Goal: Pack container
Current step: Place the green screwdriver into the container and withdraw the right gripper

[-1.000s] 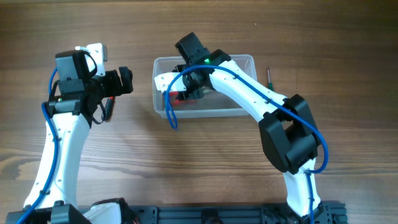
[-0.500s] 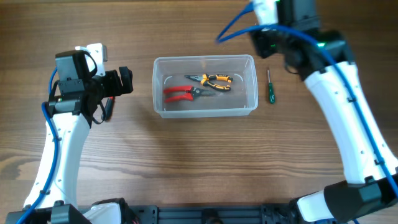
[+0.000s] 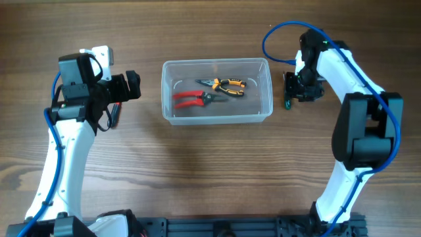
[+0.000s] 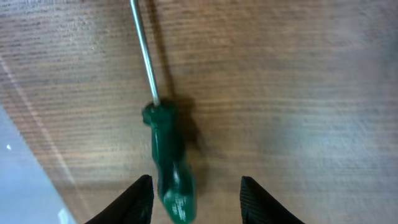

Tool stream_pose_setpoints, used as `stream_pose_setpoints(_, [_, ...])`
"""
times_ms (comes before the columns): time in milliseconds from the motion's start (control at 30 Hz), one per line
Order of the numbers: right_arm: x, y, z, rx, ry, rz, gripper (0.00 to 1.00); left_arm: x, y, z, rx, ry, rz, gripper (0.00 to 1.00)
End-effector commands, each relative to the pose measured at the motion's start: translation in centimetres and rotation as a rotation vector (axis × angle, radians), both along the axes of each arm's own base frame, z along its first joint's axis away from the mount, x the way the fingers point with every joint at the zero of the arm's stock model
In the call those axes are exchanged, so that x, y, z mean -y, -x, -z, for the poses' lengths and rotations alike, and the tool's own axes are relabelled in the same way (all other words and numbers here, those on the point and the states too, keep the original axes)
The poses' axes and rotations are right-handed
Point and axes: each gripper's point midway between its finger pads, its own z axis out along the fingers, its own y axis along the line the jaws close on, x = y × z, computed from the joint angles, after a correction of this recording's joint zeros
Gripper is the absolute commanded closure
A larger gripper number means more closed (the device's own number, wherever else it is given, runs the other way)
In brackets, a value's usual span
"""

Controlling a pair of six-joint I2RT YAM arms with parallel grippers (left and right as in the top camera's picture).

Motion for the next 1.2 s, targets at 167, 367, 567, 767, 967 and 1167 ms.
stream_pose_setpoints(167, [-0.1, -1.1, 2.4, 0.019, 0.000, -0.025, 0.57, 0.0, -0.4, -0.6, 0.015, 0.017, -0.002, 0.00])
stream_pose_setpoints(367, [0.1, 0.1, 3.8, -0.002, 0.007, -0.023, 0.89, 0.0, -0.4, -0.6, 0.015, 0.017, -0.002, 0.00])
stream_pose_setpoints(567, [0.6, -1.1, 2.0, 0.027, 0.039, -0.025, 0.96, 0.0, -0.4, -0.6, 0.015, 0.017, -0.002, 0.00])
stream_pose_setpoints(767, [-6.5, -6.6, -18.4, 0.523, -0.123, -0.329, 0.96, 0.0, -0.4, -0.6, 0.015, 0.017, -0.002, 0.00])
stream_pose_setpoints(967, [-19.5, -2.6, -23.5, 0.746, -0.144, -0.951, 0.96, 0.0, -0.4, -0.6, 0.015, 0.017, -0.002, 0.00])
stream_pose_setpoints(1167, [-28.1, 3.3, -15.8, 0.680, -0.143, -1.759, 0.96, 0.0, -0.4, -0.6, 0.015, 0.017, -0.002, 0.00])
